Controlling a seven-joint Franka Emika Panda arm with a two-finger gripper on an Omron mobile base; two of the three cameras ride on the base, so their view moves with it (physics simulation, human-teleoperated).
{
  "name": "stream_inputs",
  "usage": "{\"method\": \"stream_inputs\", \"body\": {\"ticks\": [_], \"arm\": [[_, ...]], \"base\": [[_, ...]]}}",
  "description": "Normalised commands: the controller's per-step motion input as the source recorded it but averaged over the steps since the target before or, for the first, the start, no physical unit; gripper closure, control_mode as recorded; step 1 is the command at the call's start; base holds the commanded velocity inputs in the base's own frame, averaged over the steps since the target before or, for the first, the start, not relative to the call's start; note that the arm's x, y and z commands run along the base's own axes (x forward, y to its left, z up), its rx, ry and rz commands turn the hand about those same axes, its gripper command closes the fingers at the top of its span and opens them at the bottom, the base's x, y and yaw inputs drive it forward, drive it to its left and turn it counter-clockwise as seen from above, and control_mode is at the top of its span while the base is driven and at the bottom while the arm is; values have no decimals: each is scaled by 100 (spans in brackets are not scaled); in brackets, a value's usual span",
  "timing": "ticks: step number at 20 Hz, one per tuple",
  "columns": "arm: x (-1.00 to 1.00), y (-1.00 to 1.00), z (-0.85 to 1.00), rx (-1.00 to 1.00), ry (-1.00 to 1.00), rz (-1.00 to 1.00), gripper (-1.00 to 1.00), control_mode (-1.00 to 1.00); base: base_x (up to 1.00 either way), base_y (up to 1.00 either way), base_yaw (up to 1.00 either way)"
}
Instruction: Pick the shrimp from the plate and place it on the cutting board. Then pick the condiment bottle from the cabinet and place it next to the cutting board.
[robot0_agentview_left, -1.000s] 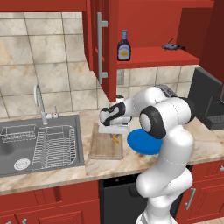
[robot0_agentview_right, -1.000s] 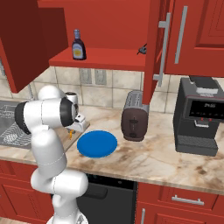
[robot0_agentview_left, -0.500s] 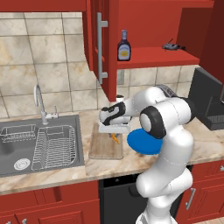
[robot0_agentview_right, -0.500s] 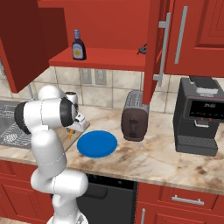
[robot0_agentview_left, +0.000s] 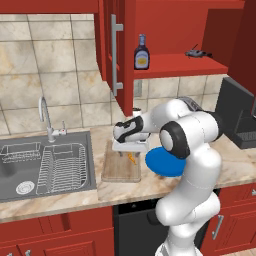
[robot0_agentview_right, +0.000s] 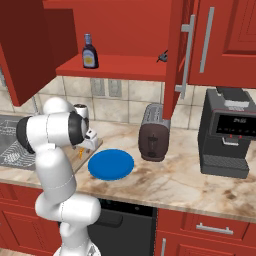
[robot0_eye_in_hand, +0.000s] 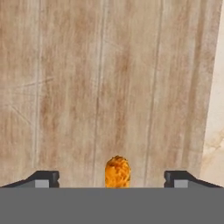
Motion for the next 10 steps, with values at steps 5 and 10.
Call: {"method": "stream_inputs", "body": {"ticks": [5,10], "arm": [[-1,0,24,0,0,0,-100,-100],[-7,0,37,0,0,0,-100,-100]], "base": [[0,0,0],[0,0,0]]}}
